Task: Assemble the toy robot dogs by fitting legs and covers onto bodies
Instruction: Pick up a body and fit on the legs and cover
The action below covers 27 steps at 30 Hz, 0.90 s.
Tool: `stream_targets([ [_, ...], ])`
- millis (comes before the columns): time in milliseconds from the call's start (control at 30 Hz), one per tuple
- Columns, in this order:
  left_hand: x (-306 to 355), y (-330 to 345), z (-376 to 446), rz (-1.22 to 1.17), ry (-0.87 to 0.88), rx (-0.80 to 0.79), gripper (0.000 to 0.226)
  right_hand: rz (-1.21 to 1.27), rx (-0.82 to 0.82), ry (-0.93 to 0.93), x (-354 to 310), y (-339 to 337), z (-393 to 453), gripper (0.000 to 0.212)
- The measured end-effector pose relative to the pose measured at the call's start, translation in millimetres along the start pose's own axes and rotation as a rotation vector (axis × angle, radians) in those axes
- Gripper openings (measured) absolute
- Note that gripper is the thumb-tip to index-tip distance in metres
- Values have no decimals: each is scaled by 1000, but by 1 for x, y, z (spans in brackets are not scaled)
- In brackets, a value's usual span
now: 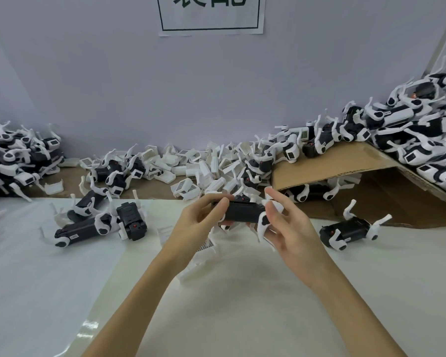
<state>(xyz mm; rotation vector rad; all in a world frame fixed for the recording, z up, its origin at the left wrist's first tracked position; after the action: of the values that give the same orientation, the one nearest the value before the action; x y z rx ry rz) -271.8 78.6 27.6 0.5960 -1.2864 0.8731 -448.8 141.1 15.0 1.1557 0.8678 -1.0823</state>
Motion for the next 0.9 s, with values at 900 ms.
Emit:
stream_targets([
  [900, 30, 2, -10, 364, 365, 82, 49, -293, -186, -68, -13, 18, -4, 64],
])
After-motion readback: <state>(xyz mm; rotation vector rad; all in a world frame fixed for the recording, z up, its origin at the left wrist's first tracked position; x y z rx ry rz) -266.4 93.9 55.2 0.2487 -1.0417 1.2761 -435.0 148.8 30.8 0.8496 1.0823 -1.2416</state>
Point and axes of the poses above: each hand's wrist, its own z-axis towards the middle knuckle, its own y-axis out of the palm, x = y × z, the point moved 9 cm from there along z, towards the middle knuckle, and after that the axes turned 9 degrees about -x, right-handed, at the moved point
